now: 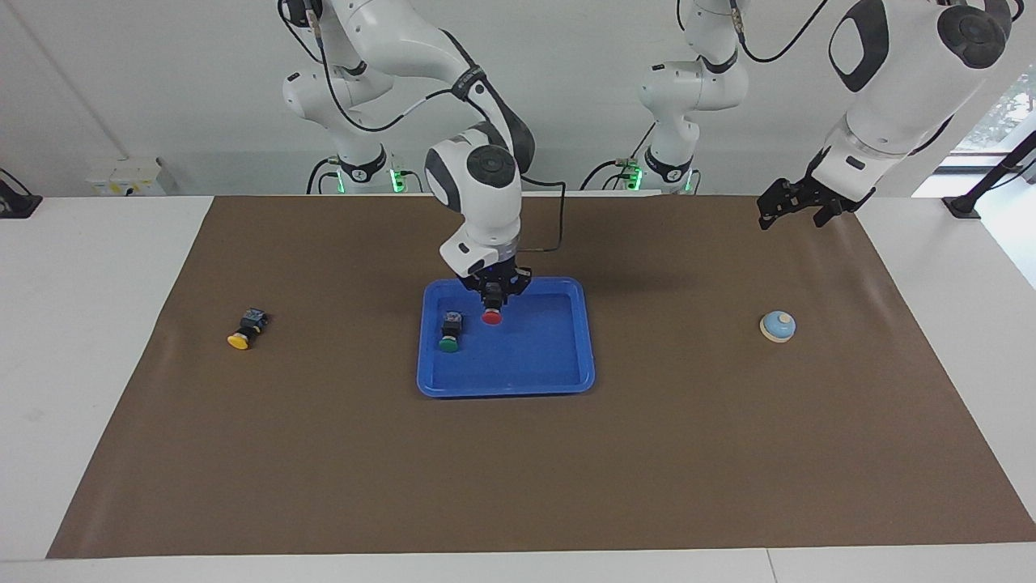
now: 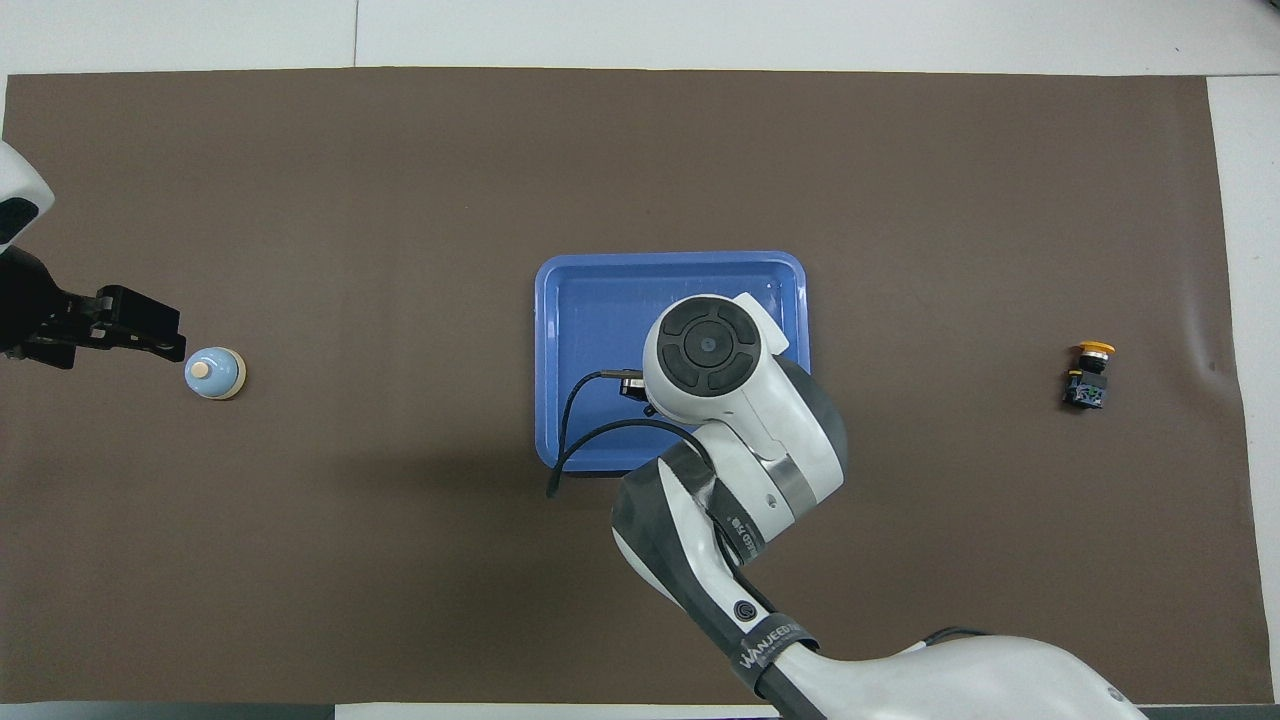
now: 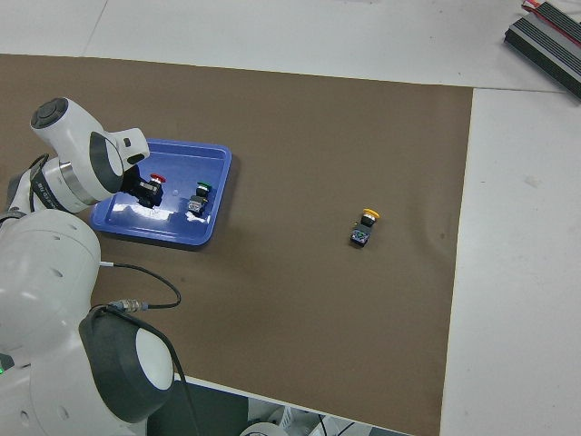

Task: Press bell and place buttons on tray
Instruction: 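Place the red button in the tray beside the green one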

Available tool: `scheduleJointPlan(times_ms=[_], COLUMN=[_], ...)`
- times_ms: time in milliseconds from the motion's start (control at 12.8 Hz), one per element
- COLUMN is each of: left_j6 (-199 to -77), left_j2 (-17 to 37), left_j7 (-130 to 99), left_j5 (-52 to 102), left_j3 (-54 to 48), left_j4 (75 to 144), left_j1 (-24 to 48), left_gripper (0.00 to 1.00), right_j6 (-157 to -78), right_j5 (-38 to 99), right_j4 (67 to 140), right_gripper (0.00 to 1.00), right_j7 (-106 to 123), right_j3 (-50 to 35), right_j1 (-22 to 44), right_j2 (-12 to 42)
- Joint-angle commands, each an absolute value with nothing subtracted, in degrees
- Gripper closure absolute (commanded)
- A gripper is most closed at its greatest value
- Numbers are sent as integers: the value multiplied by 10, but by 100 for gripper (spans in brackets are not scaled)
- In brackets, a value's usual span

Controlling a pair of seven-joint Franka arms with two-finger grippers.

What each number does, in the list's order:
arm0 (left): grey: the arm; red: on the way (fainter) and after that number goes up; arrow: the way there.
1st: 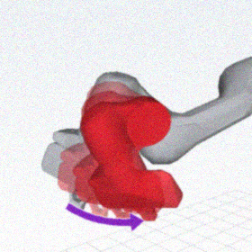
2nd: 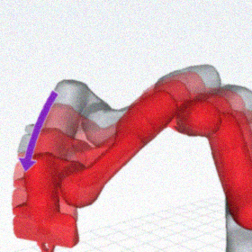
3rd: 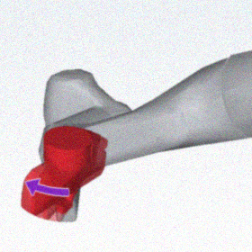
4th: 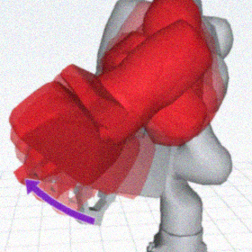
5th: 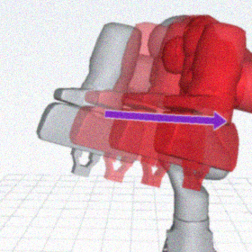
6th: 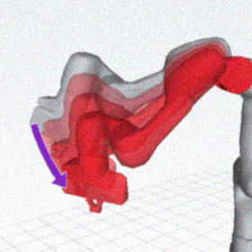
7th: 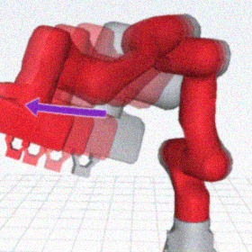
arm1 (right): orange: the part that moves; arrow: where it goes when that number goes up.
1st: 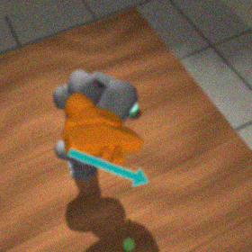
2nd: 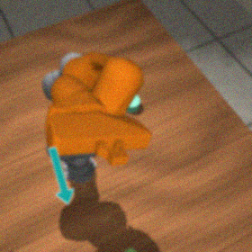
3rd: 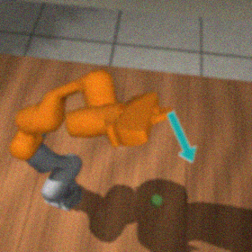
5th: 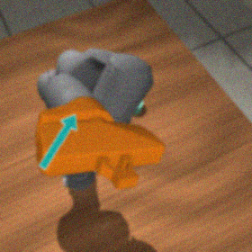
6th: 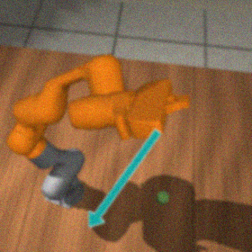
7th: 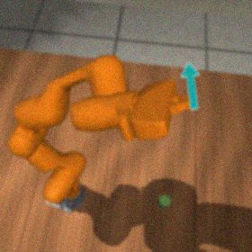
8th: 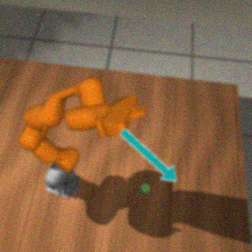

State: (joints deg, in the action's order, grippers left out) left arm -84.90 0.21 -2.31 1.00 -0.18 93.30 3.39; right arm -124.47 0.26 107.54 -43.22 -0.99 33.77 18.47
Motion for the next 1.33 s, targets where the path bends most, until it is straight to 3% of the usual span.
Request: scheduleJointPlan(times_ms=[0,234,468,547,625,937,1249], left_j6=[-858,-858,-858,-856,-858,-858,-858], left_j2=[-4,-4,-4,-4,-4,-4,-4], left_j7=[-26,-26,-26,-27,-26,-26,-26], left_j5=[8,8,8,8,8,8,8], left_j3=[-1,-1,-1,-1,-1,-1,-1], left_j4=[941,941,941,941,941,941,941], left_j1=[33,33,33,33,33,33,33], left_gripper=[0,0,0,0,0,0,0], right_j6=[-1272,-1317,-1314,-1311,-1304,-1218,-1170], right_j5=[-7,-7,-5,-5,-5,-4,0], right_j4=[1077,1124,1124,1122,1119,1073,1072], right_gripper=[100,100,96,4,0,0,0], right_j7=[-439,-439,-450,-464,-476,-455,-275], right_j3=[-7,-7,-7,-7,-7,-4,-3], right_j1=[332,331,327,327,325,259,121], right_j2=[202,193,193,193,190,143,108])
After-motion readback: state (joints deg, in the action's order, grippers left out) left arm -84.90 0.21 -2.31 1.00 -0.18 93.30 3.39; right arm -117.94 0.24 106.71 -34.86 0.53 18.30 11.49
